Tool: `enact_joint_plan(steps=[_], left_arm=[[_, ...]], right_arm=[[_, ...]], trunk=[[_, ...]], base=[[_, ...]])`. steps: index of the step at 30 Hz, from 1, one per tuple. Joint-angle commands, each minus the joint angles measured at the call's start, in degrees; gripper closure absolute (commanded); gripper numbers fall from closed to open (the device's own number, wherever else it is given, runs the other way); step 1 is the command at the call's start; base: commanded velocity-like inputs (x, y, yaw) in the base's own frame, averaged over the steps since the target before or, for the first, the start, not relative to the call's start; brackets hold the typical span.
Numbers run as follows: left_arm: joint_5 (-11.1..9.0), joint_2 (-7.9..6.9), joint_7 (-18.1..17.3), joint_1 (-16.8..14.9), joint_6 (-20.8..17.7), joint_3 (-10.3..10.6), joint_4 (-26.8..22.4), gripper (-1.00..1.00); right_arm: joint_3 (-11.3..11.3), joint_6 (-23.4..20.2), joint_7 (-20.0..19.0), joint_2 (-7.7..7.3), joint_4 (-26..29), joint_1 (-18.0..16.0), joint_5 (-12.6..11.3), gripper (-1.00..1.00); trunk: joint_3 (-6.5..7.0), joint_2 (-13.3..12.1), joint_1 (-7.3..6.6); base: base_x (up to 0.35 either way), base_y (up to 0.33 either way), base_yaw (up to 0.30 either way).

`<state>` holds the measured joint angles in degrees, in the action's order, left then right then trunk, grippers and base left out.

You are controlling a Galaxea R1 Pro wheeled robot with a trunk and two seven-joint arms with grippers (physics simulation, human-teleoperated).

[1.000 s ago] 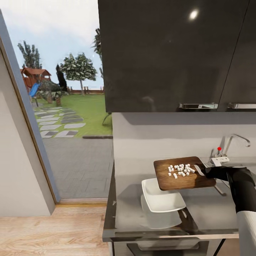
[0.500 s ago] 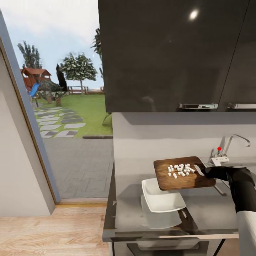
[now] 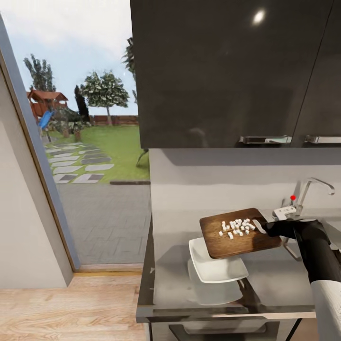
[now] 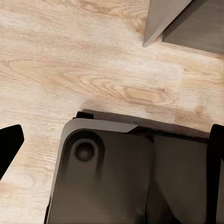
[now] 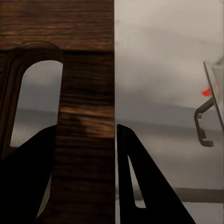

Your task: In the kitchen, take the Vidalia onion out of the sink, dice it on the chopping board with the paring knife, put the diced onion into the bowl on the countertop, then place both the paring knife and the chopping board into the sink.

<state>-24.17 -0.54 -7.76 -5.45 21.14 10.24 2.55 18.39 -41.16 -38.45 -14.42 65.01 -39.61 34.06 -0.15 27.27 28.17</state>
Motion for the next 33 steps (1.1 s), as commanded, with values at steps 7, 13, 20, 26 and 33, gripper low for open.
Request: enact_joint_plan(steps=[7,13,20,26,33], left_arm=[[-0.61,0.01,-0.41,-0.08,0.37,0.40,0.19,-1.00],[-0.61,0.01,-0.41,-0.08,0.32,0.40,0.18,-1.00],[-0.61,0.01,-0.41,-0.08,0.31,0.40,0.22,-1.00],[-0.61,-0.03,-0.41,-0.08,0.31,0.40,0.23,-1.00],[-0.61,-0.07,-0.41,-0.08,0.31,0.40,0.21,-1.00]], right_arm=[[0.21,0.09,-0.65,-0.40,0.20,-0.03,0.56,1.00],[0.37,0.11,-0.49,-0.67,0.36,-0.03,0.56,1.00],[0.35,0.11,0.58,-1.51,0.42,-0.03,0.56,1.00],[0.33,0.19,0.74,-1.65,0.68,-0.03,0.63,1.00],[0.12,0.20,2.08,-1.66,2.08,-0.03,0.65,1.00]], trunk=[[-0.21,0.46,0.25],[-0.21,0.46,0.25],[-0.21,0.46,0.25],[-0.21,0.46,0.25],[-0.21,0.46,0.25]], base=[[0.000,0.000,0.000],[0.000,0.000,0.000],[0.000,0.000,0.000],[0.000,0.000,0.000],[0.000,0.000,0.000]])
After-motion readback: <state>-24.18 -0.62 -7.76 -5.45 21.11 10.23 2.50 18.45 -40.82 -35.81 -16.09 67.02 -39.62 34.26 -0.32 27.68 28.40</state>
